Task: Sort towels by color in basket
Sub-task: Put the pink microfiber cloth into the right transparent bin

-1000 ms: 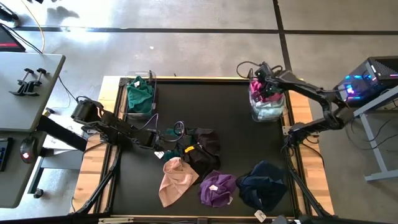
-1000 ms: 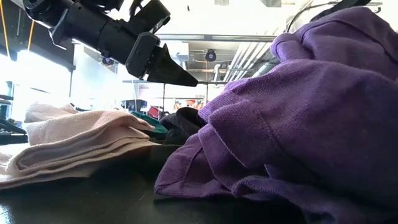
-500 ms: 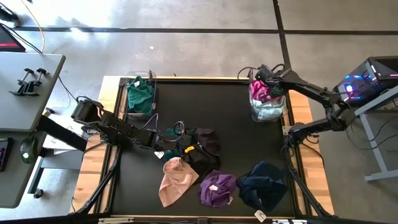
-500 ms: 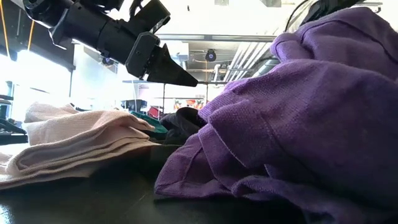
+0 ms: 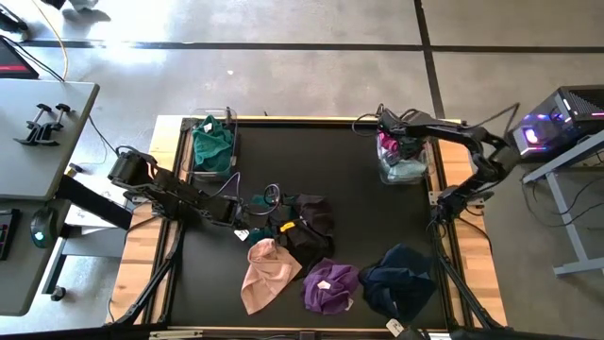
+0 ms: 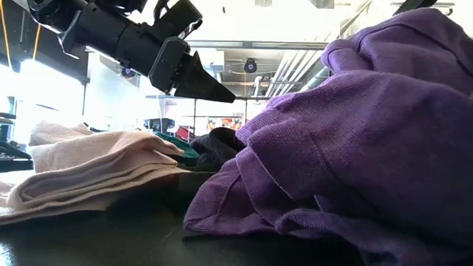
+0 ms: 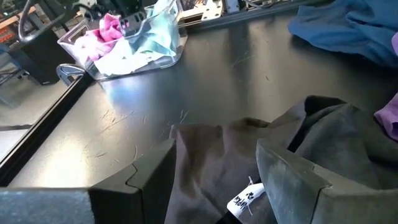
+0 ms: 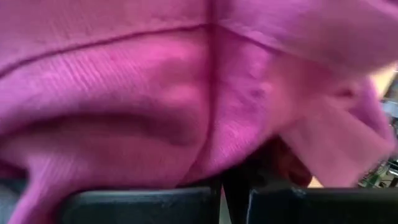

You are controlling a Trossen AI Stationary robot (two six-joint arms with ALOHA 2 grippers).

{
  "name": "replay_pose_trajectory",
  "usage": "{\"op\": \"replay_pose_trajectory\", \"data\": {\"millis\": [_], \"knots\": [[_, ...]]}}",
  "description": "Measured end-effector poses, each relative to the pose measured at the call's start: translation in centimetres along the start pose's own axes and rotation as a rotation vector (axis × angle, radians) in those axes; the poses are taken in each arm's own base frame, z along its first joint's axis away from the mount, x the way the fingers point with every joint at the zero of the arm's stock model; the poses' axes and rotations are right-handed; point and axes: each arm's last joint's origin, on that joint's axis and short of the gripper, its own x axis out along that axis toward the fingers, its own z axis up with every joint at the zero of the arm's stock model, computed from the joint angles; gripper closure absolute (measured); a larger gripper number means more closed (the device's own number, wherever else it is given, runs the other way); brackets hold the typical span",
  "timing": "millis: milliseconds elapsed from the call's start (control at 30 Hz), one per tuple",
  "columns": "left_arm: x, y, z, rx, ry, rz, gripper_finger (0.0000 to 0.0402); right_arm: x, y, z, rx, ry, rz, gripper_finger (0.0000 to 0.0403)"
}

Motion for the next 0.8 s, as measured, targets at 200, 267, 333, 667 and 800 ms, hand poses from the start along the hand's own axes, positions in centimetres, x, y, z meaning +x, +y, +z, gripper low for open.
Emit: {"op": "replay_pose_trajectory", "data": {"millis": [200, 267, 333, 667, 800], "knots": [[0.0, 0.0, 0.0, 0.001, 0.002, -0.001, 0.0190, 0.6, 0.2, 0.3, -0.016, -0.002, -0.059, 0.0392], [0.0, 0.0, 0.0, 0.002, 0.003, -0.001, 0.0190, 0.2, 0.0, 0.2, -0.029, -0.011, -0.042, 0.0379], [0.0, 0.0, 0.0, 0.002, 0.003, -0.001, 0.0190, -0.4, -0.3, -0.1, -0.034, -0.024, -0.031, 0.0358], [0.0, 0.0, 0.0, 0.001, 0.001, 0.000, 0.0190, -5.4, -3.0, -3.9, 0.077, -0.164, 0.071, 0.0275], [0.0, 0.0, 0.0, -0.014, -0.001, 0.000, 0.0190, -7.2, -3.7, -5.1, 0.142, -0.288, 0.061, 0.0274]]}}
